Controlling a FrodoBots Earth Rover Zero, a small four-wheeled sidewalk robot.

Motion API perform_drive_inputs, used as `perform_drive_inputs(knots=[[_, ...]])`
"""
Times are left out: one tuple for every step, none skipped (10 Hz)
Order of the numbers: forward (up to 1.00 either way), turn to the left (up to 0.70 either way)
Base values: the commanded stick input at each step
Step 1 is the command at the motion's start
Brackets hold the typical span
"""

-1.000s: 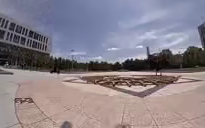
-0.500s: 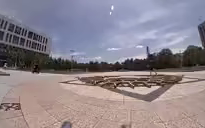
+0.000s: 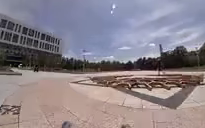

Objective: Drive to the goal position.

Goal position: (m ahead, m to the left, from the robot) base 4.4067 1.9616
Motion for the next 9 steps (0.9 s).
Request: perform_drive_inputs(knots=[[0.7,0.0],[0.7,0.0],[0.7,0.0],[0.7,0.0],[0.7,0.0],[0.7,0.0],[0.7,0.0],[0.7,0.0],[0.7,0.0]])
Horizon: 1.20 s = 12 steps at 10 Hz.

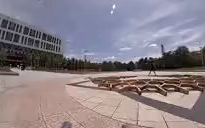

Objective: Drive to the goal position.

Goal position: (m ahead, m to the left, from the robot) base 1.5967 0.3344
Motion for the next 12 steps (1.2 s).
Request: perform_drive_inputs(knots=[[0.7,0.0],[0.7,0.0],[0.7,0.0],[0.7,0.0],[0.7,0.0],[0.7,0.0],[0.7,0.0],[0.7,0.0],[0.7,0.0],[0.7,0.0],[0.7,0.0],[0.7,0.0]])
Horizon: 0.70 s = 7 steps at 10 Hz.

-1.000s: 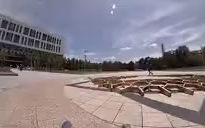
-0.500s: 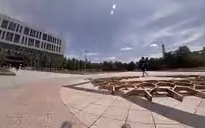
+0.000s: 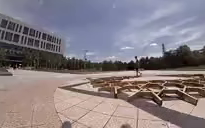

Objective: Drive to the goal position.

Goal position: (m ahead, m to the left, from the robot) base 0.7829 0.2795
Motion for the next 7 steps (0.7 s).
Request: perform_drive_inputs(knots=[[0.7,0.0],[0.7,0.05],[0.7,0.26],[0.7,0.35],[0.7,0.35],[0.7,0.35],[0.7,0.35]])
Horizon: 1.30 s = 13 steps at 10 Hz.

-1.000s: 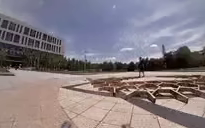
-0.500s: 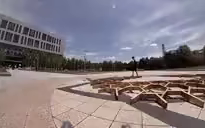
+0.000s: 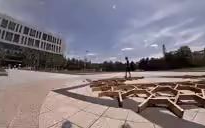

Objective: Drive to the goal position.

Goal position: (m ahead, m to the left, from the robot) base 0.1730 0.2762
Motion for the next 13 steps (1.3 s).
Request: perform_drive_inputs(knots=[[0.7,0.35],[0.7,0.35],[0.7,0.35],[0.7,0.34],[0.7,0.18],[0.7,0.0],[0.7,0.0],[0.7,0.0],[0.7,0.0],[0.7,0.0],[0.7,0.0],[0.7,0.0],[0.7,0.0]])
